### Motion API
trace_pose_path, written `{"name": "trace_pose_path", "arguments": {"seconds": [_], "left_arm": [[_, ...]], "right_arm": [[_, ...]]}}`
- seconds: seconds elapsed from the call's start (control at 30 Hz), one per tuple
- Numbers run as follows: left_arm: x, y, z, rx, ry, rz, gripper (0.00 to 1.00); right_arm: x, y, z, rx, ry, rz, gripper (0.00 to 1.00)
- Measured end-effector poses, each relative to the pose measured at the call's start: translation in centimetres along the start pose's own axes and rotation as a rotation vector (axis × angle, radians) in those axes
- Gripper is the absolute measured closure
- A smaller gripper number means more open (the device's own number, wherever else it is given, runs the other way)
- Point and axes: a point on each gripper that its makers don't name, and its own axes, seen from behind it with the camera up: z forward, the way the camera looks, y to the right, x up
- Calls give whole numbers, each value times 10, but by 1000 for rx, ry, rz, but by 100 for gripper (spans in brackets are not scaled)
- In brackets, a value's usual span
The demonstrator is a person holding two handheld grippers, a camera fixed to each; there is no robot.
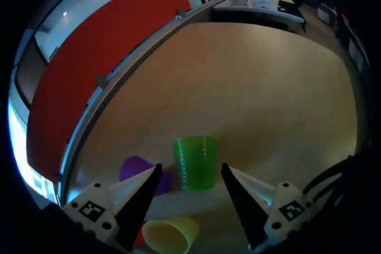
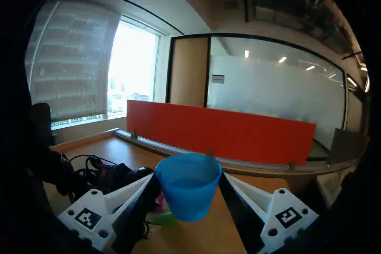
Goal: Pour water
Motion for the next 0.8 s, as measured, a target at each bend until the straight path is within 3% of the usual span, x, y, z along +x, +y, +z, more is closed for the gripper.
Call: {"name": "trace_pose_path", "arguments": {"seconds": [0.8], "left_arm": [[-4, 18, 41, 14, -108, 6, 8]], "right_arm": [[-7, 8, 2, -13, -18, 2, 9]]}}
